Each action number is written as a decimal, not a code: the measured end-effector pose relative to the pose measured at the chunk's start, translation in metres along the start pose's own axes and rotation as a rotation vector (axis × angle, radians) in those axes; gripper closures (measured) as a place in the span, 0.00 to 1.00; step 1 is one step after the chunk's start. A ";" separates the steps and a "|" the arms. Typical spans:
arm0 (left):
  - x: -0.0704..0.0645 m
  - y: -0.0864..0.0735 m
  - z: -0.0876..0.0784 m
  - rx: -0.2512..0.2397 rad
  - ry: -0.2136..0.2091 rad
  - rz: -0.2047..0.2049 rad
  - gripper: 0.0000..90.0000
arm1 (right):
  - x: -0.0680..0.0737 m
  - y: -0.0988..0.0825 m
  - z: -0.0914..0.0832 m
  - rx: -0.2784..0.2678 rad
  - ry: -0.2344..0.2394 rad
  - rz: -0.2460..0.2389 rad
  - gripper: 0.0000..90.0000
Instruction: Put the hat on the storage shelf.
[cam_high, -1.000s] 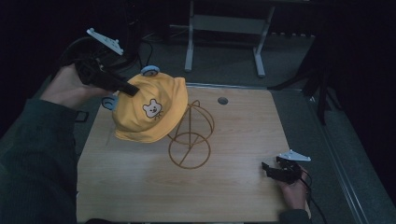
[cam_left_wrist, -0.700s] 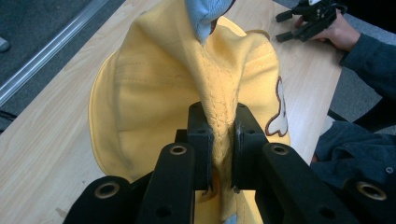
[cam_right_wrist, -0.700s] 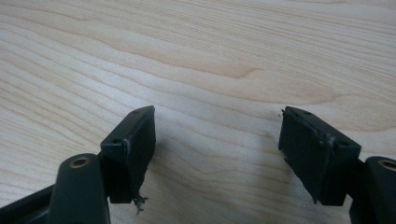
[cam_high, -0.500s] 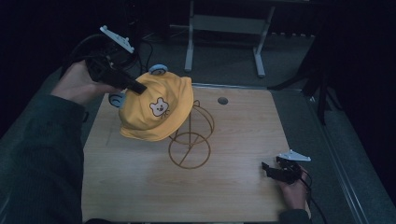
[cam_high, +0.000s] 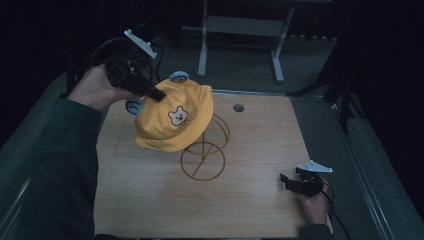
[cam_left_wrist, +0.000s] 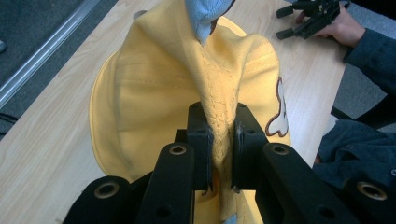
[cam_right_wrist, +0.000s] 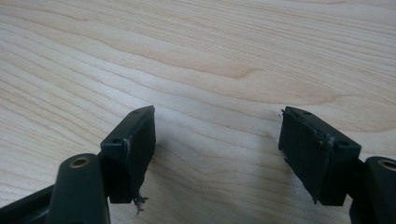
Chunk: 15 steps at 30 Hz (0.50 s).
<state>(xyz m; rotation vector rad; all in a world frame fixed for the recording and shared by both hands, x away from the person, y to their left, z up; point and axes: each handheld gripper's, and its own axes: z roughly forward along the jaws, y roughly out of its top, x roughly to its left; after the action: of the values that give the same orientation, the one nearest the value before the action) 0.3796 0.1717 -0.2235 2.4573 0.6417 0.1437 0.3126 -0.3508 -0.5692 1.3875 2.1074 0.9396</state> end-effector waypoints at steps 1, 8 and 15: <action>-0.001 0.004 0.002 0.005 -0.003 0.005 0.89 | 0.000 0.000 0.000 0.000 0.000 0.000 0.30; -0.004 0.017 0.015 0.029 -0.005 0.019 0.89 | 0.000 0.000 0.000 0.000 0.000 0.000 0.30; -0.006 0.031 0.031 0.048 -0.007 0.032 0.88 | 0.000 0.000 0.000 0.001 0.001 0.000 0.30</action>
<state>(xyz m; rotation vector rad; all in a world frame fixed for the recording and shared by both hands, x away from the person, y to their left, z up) 0.3945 0.1303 -0.2313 2.5137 0.6091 0.1340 0.3128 -0.3509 -0.5692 1.3883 2.1081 0.9396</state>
